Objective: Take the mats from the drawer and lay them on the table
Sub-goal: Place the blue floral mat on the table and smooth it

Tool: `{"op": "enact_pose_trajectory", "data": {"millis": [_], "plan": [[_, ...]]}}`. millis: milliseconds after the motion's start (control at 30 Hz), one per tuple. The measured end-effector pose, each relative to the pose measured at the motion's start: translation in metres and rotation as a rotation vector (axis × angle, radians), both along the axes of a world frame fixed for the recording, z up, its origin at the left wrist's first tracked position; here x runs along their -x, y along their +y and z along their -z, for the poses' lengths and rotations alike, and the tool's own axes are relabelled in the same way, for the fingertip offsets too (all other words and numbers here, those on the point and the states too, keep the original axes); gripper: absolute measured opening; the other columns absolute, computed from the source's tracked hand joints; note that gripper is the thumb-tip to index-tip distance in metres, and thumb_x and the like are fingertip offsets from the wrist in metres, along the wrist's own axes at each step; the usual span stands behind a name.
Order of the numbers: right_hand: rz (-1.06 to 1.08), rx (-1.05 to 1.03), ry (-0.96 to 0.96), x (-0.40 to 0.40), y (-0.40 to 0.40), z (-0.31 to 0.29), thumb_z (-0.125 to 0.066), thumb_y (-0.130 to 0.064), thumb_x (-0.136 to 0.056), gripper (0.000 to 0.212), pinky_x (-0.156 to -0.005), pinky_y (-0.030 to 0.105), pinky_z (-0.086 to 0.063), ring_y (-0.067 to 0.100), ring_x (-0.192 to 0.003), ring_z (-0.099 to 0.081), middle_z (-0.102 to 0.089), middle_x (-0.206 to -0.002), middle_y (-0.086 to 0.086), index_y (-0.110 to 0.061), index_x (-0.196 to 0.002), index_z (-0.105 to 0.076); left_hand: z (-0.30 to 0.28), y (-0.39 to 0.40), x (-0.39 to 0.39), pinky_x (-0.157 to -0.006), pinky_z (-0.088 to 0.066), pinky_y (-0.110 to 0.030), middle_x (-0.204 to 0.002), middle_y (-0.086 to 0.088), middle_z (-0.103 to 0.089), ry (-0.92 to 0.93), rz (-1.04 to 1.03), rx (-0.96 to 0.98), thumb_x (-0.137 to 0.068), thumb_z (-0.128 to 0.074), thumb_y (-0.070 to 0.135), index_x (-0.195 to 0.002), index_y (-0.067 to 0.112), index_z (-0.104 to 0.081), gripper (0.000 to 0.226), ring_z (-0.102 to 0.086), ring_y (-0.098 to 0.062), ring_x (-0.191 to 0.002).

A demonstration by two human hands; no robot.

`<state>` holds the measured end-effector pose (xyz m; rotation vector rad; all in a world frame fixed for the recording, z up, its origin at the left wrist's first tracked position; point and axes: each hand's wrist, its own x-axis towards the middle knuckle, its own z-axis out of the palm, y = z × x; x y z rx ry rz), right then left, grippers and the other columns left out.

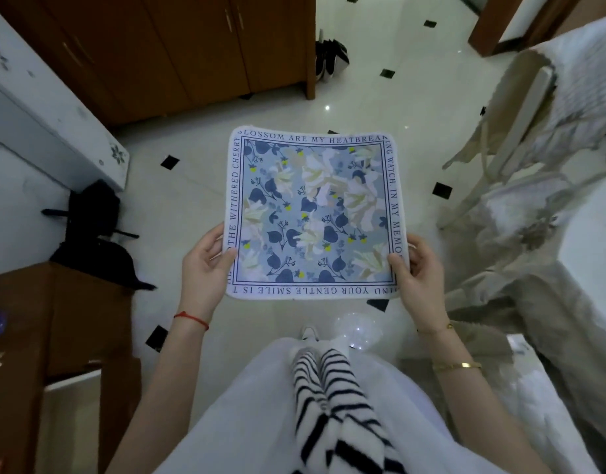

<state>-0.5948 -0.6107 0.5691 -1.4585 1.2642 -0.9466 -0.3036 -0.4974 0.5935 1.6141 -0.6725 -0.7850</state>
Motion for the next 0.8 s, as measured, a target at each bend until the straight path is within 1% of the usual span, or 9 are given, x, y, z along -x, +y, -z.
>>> {"op": "enact_pose_trajectory", "data": {"millis": [33,133,267,300,400,467,567,667,800], "plan": [[0.014,0.003,0.006,-0.005,-0.018,-0.002,-0.057,-0.005,-0.095,0.029,-0.082,0.036,-0.058,0.013,-0.095,-0.07,-0.072,-0.105,-0.003,-0.009,-0.124,-0.054,-0.003,-0.022,-0.006,-0.087,-0.055,-0.025,-0.109,0.013,-0.07,0.0,0.012,0.006,-0.091,-0.054,-0.01,-0.123,0.021,-0.058,0.044,-0.068,-0.006,-0.1],[0.063,-0.002,-0.003,-0.017,-0.065,-0.006,-0.057,-0.004,-0.095,0.029,-0.08,0.033,-0.059,0.011,-0.095,-0.07,-0.071,-0.107,-0.003,-0.009,-0.124,-0.054,-0.007,-0.087,-0.022,-0.086,-0.056,-0.025,-0.113,0.006,-0.069,0.008,0.066,0.0,-0.091,-0.055,-0.008,-0.125,0.02,-0.058,0.044,-0.068,-0.008,-0.101],[0.169,-0.013,-0.036,-0.029,-0.125,-0.004,-0.055,0.002,-0.095,0.027,-0.073,0.016,-0.055,0.0,-0.089,-0.069,-0.069,-0.104,-0.007,-0.011,-0.119,-0.053,-0.001,-0.182,-0.041,-0.084,-0.058,-0.027,-0.116,0.002,-0.069,0.017,0.17,-0.011,-0.091,-0.056,-0.007,-0.127,0.019,-0.057,0.044,-0.068,-0.012,-0.104],[0.208,-0.008,-0.032,-0.033,-0.141,0.0,-0.055,0.002,-0.095,0.028,-0.074,0.016,-0.054,0.0,-0.09,-0.068,-0.068,-0.104,-0.007,-0.01,-0.12,-0.053,0.002,-0.207,-0.046,-0.086,-0.057,-0.028,-0.117,0.002,-0.069,0.009,0.209,-0.002,-0.091,-0.056,-0.008,-0.126,0.019,-0.058,0.044,-0.068,-0.013,-0.106],[0.327,-0.011,-0.035,-0.04,-0.19,0.009,-0.057,0.0,-0.094,0.032,-0.087,0.03,-0.056,0.009,-0.098,-0.068,-0.07,-0.109,0.001,-0.005,-0.125,-0.054,0.009,-0.285,-0.057,-0.087,-0.057,-0.029,-0.118,0.0,-0.069,0.021,0.311,-0.002,-0.091,-0.056,-0.007,-0.127,0.018,-0.058,0.044,-0.067,-0.015,-0.108],[0.394,0.009,-0.033,-0.044,-0.224,0.011,-0.058,-0.001,-0.094,0.032,-0.089,0.036,-0.055,0.015,-0.102,-0.068,-0.07,-0.112,0.003,-0.009,-0.124,-0.055,0.009,-0.34,-0.062,-0.083,-0.058,-0.026,-0.117,0.001,-0.068,0.03,0.369,0.008,-0.091,-0.057,-0.007,-0.125,0.02,-0.058,0.044,-0.067,-0.015,-0.107],[0.52,0.033,-0.033,-0.05,-0.274,0.006,-0.059,-0.002,-0.093,0.032,-0.089,0.038,-0.056,0.016,-0.103,-0.068,-0.07,-0.112,0.003,-0.015,-0.123,-0.056,0.0,-0.426,-0.063,-0.08,-0.058,-0.024,-0.116,0.001,-0.068,0.03,0.488,0.027,-0.091,-0.056,-0.006,-0.124,0.021,-0.058,0.043,-0.068,-0.014,-0.105],[0.652,0.071,-0.051,-0.051,-0.318,0.0,-0.058,-0.001,-0.093,0.032,-0.091,0.039,-0.056,0.017,-0.104,-0.068,-0.07,-0.114,0.004,-0.01,-0.124,-0.055,-0.01,-0.513,-0.058,-0.083,-0.058,-0.027,-0.119,-0.004,-0.068,0.019,0.639,0.052,-0.092,-0.056,-0.006,-0.129,0.012,-0.057,0.042,-0.068,-0.016,-0.106],[0.845,0.076,-0.082,-0.045,-0.353,-0.008,-0.058,-0.002,-0.094,0.033,-0.092,0.041,-0.055,0.018,-0.106,-0.068,-0.069,-0.116,0.005,-0.009,-0.125,-0.055,-0.02,-0.608,-0.031,-0.09,-0.056,-0.032,-0.12,-0.004,-0.068,0.007,0.857,0.052,-0.092,-0.055,-0.006,-0.128,0.015,-0.057,0.042,-0.066,-0.019,-0.111]]}}
